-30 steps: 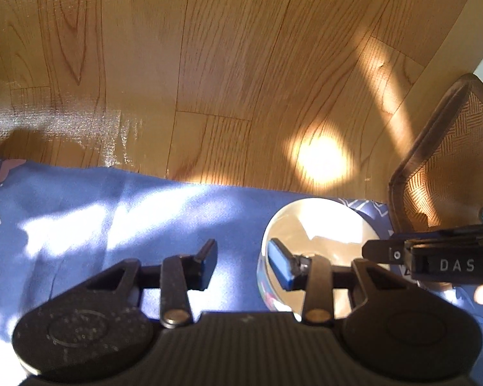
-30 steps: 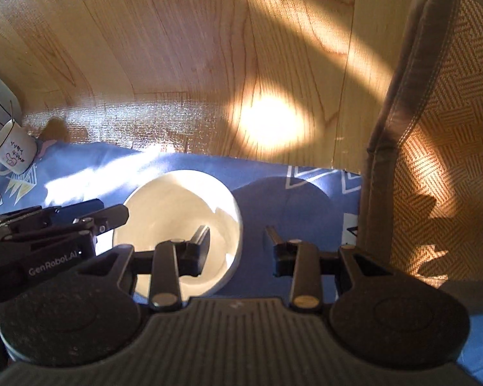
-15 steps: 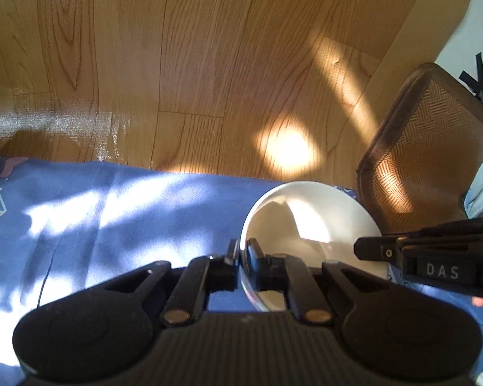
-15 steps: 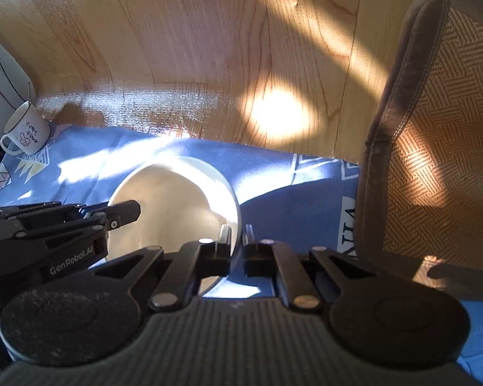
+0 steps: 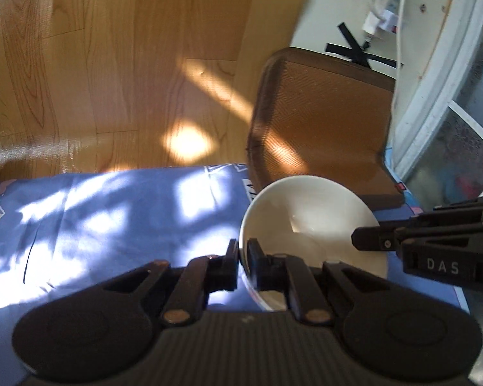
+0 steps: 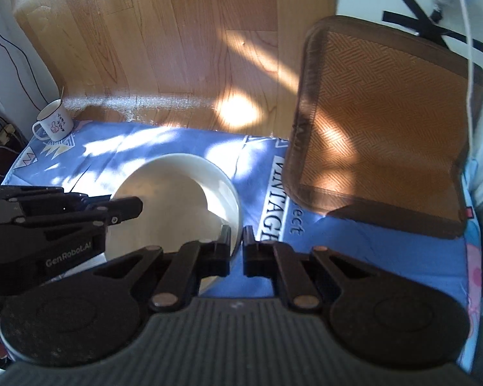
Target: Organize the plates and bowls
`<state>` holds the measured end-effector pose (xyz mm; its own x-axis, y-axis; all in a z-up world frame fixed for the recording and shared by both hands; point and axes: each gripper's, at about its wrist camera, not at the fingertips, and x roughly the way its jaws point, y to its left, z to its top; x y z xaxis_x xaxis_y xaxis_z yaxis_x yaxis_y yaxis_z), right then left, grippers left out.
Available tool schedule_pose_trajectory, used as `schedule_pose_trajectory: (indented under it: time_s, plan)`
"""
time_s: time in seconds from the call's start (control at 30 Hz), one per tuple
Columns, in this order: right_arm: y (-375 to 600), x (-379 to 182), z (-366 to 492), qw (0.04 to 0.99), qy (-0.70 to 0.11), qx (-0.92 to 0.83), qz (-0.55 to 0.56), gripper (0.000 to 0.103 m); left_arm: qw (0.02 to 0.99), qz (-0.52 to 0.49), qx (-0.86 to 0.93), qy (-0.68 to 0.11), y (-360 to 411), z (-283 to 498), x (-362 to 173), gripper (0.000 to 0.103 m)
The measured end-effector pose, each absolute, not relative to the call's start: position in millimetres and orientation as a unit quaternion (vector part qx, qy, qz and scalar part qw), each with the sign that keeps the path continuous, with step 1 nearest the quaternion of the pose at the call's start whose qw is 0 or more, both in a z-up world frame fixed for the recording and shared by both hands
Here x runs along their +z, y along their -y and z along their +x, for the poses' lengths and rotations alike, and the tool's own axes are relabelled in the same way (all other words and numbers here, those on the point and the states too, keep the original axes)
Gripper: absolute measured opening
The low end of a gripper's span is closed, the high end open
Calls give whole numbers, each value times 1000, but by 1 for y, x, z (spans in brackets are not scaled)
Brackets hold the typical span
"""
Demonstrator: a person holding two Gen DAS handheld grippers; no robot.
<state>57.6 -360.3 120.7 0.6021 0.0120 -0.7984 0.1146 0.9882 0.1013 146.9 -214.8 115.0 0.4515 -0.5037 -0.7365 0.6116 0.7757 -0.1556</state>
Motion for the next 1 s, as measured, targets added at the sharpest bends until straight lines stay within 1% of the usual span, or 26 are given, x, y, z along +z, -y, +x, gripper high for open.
schedule_pose_trajectory:
  time_s: [0.17,0.33,0.5,0.67,0.73,0.77,0.8,0.87,0.9,1.0]
  plan:
    - [379,121,-3,894,-438,-57,74,10,838,79,-359,-404,240,88,114,7]
    - [395,110,-47,891,-441,-75,81,10,824,94,-379,-410,260,49,100,7]
    - [401,89,-64,885,-448,-83,96,10,819,103,-376,-421,272,35,84,7]
    - [401,73,-67,881,-456,-75,106,11,817,113,-364,-433,277,38,71,7]
    - [399,68,-68,879,-461,-67,100,13,815,129,-361,-435,280,37,68,7]
    - [399,67,-69,880,-460,-65,99,15,813,134,-361,-436,281,37,67,11]
    - [399,67,-68,881,-458,-65,100,19,814,136,-359,-436,280,37,66,12]
    - [403,67,-71,883,-452,-58,111,27,813,139,-361,-434,278,36,68,25]
    - [404,68,-72,885,-448,-58,114,31,814,141,-364,-430,276,35,70,27]
    - [412,71,-79,890,-434,-56,130,32,817,132,-368,-423,266,35,77,32]
